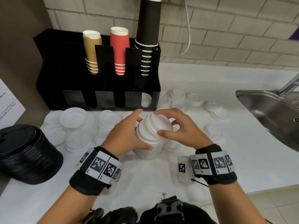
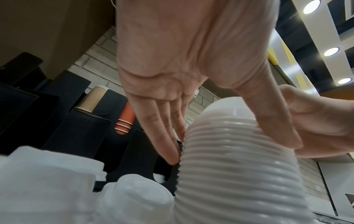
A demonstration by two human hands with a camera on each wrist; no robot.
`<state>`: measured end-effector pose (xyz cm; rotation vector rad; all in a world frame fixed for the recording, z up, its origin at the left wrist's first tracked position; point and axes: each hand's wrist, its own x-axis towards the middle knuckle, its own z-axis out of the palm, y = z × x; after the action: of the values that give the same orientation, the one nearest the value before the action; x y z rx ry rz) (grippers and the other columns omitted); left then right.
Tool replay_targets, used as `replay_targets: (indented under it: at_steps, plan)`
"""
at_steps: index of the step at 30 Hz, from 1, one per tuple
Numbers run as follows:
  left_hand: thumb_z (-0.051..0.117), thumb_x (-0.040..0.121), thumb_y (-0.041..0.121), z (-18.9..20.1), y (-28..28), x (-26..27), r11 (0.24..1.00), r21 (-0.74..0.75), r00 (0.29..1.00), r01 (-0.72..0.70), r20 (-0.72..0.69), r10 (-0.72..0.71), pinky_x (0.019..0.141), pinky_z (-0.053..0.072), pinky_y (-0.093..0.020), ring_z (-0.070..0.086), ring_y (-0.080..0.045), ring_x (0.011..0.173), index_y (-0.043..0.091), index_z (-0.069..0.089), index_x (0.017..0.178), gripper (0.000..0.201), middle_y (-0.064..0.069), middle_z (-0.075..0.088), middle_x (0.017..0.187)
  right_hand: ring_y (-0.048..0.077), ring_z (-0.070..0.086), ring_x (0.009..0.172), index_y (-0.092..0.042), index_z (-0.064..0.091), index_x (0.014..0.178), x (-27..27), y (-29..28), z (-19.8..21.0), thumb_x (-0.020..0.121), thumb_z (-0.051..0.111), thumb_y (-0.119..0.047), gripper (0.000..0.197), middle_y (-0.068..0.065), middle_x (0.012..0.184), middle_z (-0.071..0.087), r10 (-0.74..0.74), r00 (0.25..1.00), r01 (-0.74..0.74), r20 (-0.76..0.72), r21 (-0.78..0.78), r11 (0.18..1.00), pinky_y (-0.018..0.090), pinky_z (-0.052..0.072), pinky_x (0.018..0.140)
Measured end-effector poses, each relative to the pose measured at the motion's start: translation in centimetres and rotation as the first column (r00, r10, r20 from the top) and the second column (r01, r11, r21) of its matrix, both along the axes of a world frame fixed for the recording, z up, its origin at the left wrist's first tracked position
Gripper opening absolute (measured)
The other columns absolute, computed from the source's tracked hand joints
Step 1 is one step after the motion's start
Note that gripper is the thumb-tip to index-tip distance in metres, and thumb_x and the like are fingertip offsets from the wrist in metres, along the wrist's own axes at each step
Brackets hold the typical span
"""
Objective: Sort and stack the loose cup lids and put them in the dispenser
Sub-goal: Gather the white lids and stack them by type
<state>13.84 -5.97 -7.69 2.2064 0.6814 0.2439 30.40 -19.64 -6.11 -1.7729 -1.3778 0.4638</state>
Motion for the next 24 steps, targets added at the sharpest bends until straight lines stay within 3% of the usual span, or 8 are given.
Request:
replay_targets:
  at_steps: [6, 9, 13, 17, 20, 24]
  plan:
    - [0.095, 0.049, 0.036, -0.3, 0.0, 0.0, 0.999, -0.038, 1.0, -0.009, 0.027, 0.01, 0.086, 0.044, -0.023, 0.055, -0.007, 0.101, 0.032, 0.001, 0.153, 0.14, 0.021, 0.046, 0.115, -0.001, 0.048, 0.109, -0.042, 0.059, 0.118, -0.9, 0.6, -0.5, 0.07, 0.083, -0.028, 0.056, -0.007, 0.116, 0.053, 0.01, 0.996, -0.005, 0.084, -0.053, 0.999, 0.004, 0.035, 0.084]
    - [0.095, 0.05, 0.035, -0.3, 0.0, 0.1, 0.999, -0.048, 0.999, -0.008, 0.031, 0.009, 0.089, 0.045, -0.025, 0.055, -0.009, 0.103, 0.032, -0.002, 0.153, 0.142, 0.016, 0.048, 0.12, 0.001, 0.047, 0.109, -0.047, 0.058, 0.117, -1.2, 0.9, -0.3, 0.068, 0.083, -0.032, 0.057, -0.008, 0.115, 0.05, 0.022, 0.992, -0.011, 0.121, -0.09, 0.996, 0.007, 0.035, 0.086]
    - [0.095, 0.05, 0.033, -0.3, -0.1, 0.0, 0.998, -0.06, 0.999, -0.012, 0.036, 0.015, 0.09, 0.045, -0.025, 0.054, -0.01, 0.106, 0.032, -0.004, 0.153, 0.143, 0.016, 0.047, 0.118, 0.007, 0.047, 0.107, -0.041, 0.061, 0.12, -1.7, 1.4, 0.2, 0.066, 0.083, -0.031, 0.059, -0.006, 0.112, 0.048, 0.041, 0.986, -0.02, 0.16, -0.128, 0.992, 0.014, 0.035, 0.09]
    - [0.095, 0.05, 0.032, -0.5, 0.0, 0.1, 0.998, -0.068, 0.999, -0.005, 0.046, 0.008, 0.086, 0.042, -0.021, 0.054, -0.01, 0.104, 0.03, -0.004, 0.153, 0.143, 0.016, 0.048, 0.116, 0.01, 0.044, 0.109, -0.039, 0.061, 0.121, -2.0, 1.7, 0.8, 0.066, 0.082, -0.031, 0.059, -0.005, 0.112, 0.046, 0.067, 0.974, -0.026, 0.215, -0.191, 0.981, 0.019, 0.037, 0.094]
    - [0.095, 0.049, 0.033, -0.5, 0.1, 0.0, 0.998, -0.062, 0.999, -0.004, 0.044, 0.007, 0.087, 0.041, -0.021, 0.053, -0.009, 0.105, 0.03, -0.002, 0.153, 0.142, 0.016, 0.047, 0.119, 0.01, 0.043, 0.109, -0.04, 0.06, 0.12, -2.3, 1.7, 0.9, 0.066, 0.082, -0.031, 0.059, -0.005, 0.112, 0.045, 0.067, 0.973, -0.02, 0.221, -0.207, 0.978, 0.017, 0.035, 0.093]
    - [0.094, 0.051, 0.033, -0.2, -0.1, -0.1, 0.999, -0.037, 1.0, 0.011, 0.014, -0.01, 0.092, 0.047, -0.028, 0.054, -0.01, 0.109, 0.028, 0.019, 0.152, 0.126, 0.018, 0.049, 0.117, 0.011, 0.041, 0.11, -0.038, 0.058, 0.121, -2.5, 1.6, 0.8, 0.066, 0.084, -0.031, 0.06, -0.006, 0.113, 0.043, 0.06, 0.976, -0.013, 0.21, -0.219, 0.976, 0.016, 0.034, 0.092]
